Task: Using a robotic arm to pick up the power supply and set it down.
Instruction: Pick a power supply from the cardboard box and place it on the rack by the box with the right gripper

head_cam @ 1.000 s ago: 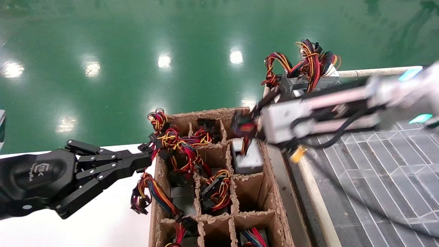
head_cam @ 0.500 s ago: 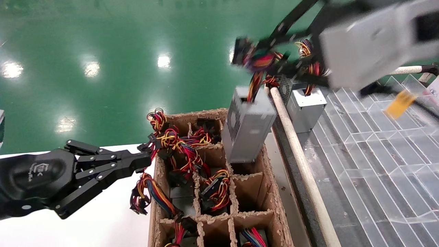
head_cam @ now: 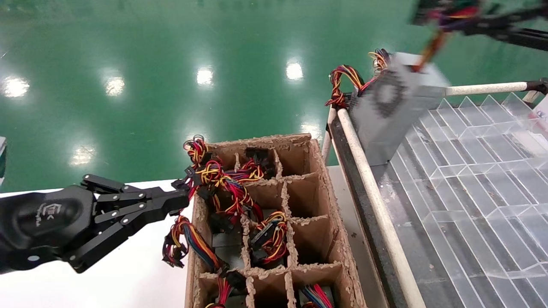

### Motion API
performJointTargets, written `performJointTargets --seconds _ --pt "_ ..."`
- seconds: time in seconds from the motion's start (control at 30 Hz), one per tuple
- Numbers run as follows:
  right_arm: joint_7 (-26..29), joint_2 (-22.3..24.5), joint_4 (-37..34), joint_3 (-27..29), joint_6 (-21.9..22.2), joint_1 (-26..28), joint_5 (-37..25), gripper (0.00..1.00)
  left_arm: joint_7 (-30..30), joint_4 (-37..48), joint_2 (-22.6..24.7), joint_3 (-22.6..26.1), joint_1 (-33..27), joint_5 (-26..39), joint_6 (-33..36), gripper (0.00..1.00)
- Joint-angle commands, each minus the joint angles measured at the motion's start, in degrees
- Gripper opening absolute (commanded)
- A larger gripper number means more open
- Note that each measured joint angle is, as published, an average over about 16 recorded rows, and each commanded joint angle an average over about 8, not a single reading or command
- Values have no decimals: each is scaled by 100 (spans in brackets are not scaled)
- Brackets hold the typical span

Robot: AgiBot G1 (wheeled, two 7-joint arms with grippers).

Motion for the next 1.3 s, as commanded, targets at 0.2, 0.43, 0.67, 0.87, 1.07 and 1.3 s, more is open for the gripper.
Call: performJointTargets --seconds 0.2,0.43,0.67,0.87,1.07,1.3 --pt "-12 446 -20 -296 189 -17 -734 0 0 0 0 0 0 0 0 0" --pt "328 510 -48 -571 1024 -587 -1735 0 0 0 0 0 0 0 0 0" --pt "878 342 -97 -716 2299 -1445 -2369 0 0 0 0 0 0 0 0 0" --pt "982 105 -167 -798 2784 -1835 -2432 0 0 0 0 0 0 0 0 0" --pt "1011 -61 -148 -831 2937 -1929 -2465 0 0 0 0 0 0 0 0 0" --pt "1028 -177 -114 -849 2924 -1926 -2428 0 0 0 0 0 0 0 0 0"
